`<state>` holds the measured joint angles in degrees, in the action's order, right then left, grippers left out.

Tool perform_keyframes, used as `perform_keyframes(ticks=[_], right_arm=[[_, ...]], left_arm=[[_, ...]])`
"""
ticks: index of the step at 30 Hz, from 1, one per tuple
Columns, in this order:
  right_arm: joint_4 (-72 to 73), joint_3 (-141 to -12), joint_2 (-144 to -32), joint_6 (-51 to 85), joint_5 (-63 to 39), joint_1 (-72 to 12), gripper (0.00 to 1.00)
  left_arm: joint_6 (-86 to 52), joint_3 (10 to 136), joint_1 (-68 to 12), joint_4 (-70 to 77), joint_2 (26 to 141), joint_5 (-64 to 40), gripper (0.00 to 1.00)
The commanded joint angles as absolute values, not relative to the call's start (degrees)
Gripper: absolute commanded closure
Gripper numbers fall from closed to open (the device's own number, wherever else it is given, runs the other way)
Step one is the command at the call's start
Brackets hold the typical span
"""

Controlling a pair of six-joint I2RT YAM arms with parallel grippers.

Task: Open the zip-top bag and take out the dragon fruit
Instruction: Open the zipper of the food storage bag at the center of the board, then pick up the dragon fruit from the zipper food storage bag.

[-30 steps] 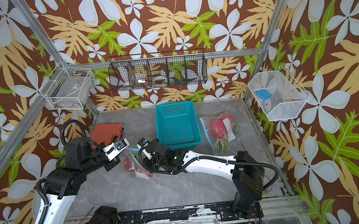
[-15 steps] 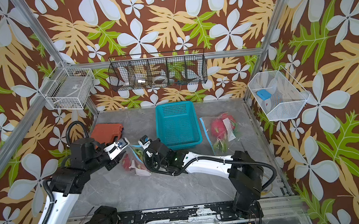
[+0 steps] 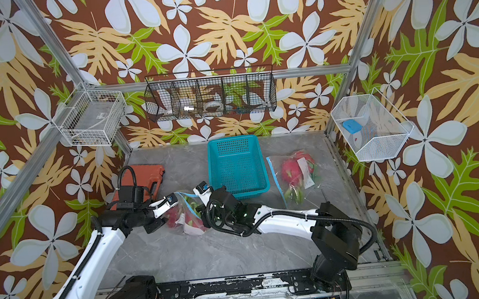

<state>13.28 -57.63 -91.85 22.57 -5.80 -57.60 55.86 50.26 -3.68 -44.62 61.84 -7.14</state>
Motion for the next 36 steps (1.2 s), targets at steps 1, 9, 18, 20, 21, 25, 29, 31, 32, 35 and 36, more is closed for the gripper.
perform_keyframes(ticks=[1, 9, 18, 20, 21, 25, 29, 31, 32, 35, 36], right_arm=[[15.78, -55.46, -90.59, 23.85, -6.22, -57.21, 1.00], [19.75, -50.13, -88.48, 26.06, -6.68, -56.25, 1.00], [25.37, -47.40, -86.53, 28.73, -9.23, -55.63, 1.00], [26.55, -47.49, -85.51, 28.84, -10.65, -55.55, 1.00], [26.78, -47.70, -84.90, 28.83, -11.29, -55.55, 1.00], [26.42, -48.84, -83.10, 28.70, -13.06, -55.57, 1.00], [24.67, -50.07, -81.88, 27.95, -15.21, -55.60, 1.00], [23.92, -50.49, -81.44, 27.56, -15.88, -55.61, 1.00], [23.62, -50.61, -81.18, 27.47, -16.15, -55.58, 1.00], [22.99, -50.98, -80.49, 27.13, -17.46, -55.55, 1.00], [22.79, -51.13, -80.21, 26.98, -17.90, -55.57, 1.00]], left_arm=[[57.59, 51.30, -2.31, -41.79, 65.22, -8.90, 0.45], [62.07, 47.02, -2.11, -41.04, 68.39, -9.49, 0.46], [63.79, 45.44, -1.58, -39.64, 69.89, -8.41, 0.84], [64.39, 45.51, -1.58, -39.80, 70.28, -7.06, 1.00], [64.56, 45.74, -1.58, -40.11, 70.64, -6.01, 1.00], [64.48, 46.63, -0.55, -40.60, 70.48, -5.15, 1.00], [64.31, 46.02, -0.22, -37.88, 68.59, -3.64, 1.00], [64.35, 45.73, 0.00, -36.78, 67.92, -2.60, 1.00], [64.34, 45.53, 0.00, -36.20, 67.72, -1.70, 1.00], [64.42, 45.26, 0.34, -35.33, 67.65, 0.34, 1.00], [64.59, 45.35, 0.60, -35.29, 67.53, 0.70, 1.00]])
